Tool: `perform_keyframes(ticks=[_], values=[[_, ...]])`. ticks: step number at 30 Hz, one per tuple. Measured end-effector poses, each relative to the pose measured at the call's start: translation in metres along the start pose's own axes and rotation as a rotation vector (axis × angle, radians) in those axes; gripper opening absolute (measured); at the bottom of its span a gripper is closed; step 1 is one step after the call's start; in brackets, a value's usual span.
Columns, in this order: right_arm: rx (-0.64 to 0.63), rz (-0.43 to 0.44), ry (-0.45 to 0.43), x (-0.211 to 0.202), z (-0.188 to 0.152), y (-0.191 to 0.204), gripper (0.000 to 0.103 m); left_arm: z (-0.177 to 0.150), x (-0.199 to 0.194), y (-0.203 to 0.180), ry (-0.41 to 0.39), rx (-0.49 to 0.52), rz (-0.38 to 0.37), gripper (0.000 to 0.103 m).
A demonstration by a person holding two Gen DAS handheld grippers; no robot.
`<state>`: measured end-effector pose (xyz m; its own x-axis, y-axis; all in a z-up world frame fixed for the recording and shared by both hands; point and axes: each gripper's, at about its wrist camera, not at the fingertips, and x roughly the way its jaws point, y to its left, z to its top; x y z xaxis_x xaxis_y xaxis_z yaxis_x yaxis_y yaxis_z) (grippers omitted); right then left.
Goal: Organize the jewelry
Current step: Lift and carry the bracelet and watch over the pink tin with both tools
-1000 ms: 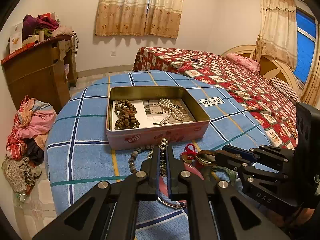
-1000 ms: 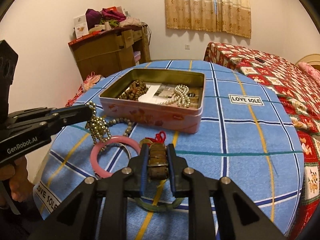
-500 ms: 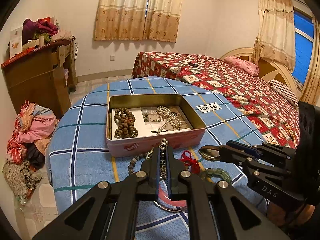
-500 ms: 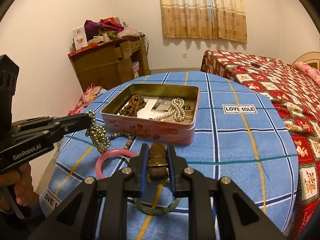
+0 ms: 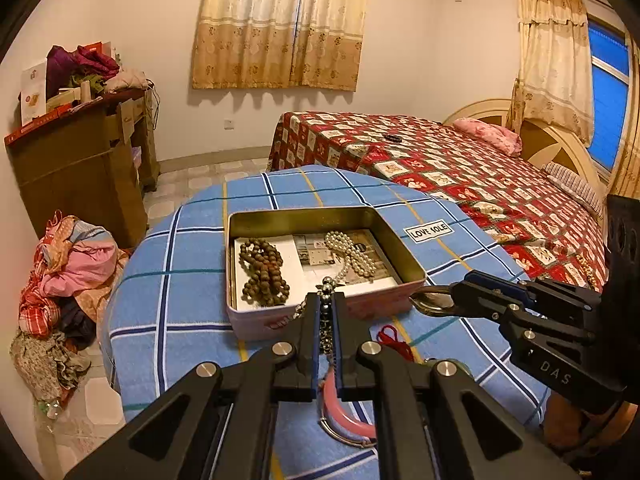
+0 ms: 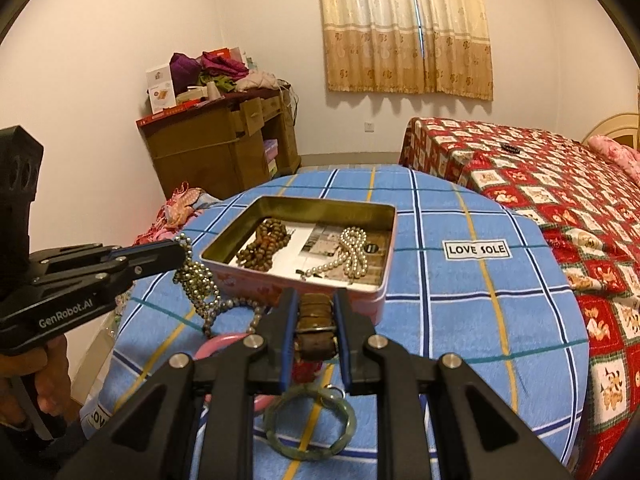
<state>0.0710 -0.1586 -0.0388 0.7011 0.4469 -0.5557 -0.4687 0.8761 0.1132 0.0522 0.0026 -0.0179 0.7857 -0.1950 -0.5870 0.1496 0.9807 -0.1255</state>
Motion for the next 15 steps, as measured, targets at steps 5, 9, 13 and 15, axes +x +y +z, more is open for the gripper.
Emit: perform_keyframes(ticks=[5, 9, 13, 15], values=[[-0.007, 0.001, -0.004, 0.004, 0.007, 0.000, 0.020, 0.006, 0.004, 0.002, 0.002, 0.009, 0.006, 0.004], [-0.013, 0.003, -0.007, 0.006, 0.011, 0.000, 0.020, 0.009, 0.006, 0.003, 0.001, 0.013, 0.007, 0.004], [-0.021, 0.001, -0.011, 0.007, 0.016, 0.001, 0.020, 0.011, 0.007, 0.004, -0.002, 0.019, 0.006, 0.004], [-0.025, 0.001, -0.014, 0.007, 0.019, 0.002, 0.020, 0.015, 0.008, 0.005, -0.005, 0.022, 0.004, 0.004]])
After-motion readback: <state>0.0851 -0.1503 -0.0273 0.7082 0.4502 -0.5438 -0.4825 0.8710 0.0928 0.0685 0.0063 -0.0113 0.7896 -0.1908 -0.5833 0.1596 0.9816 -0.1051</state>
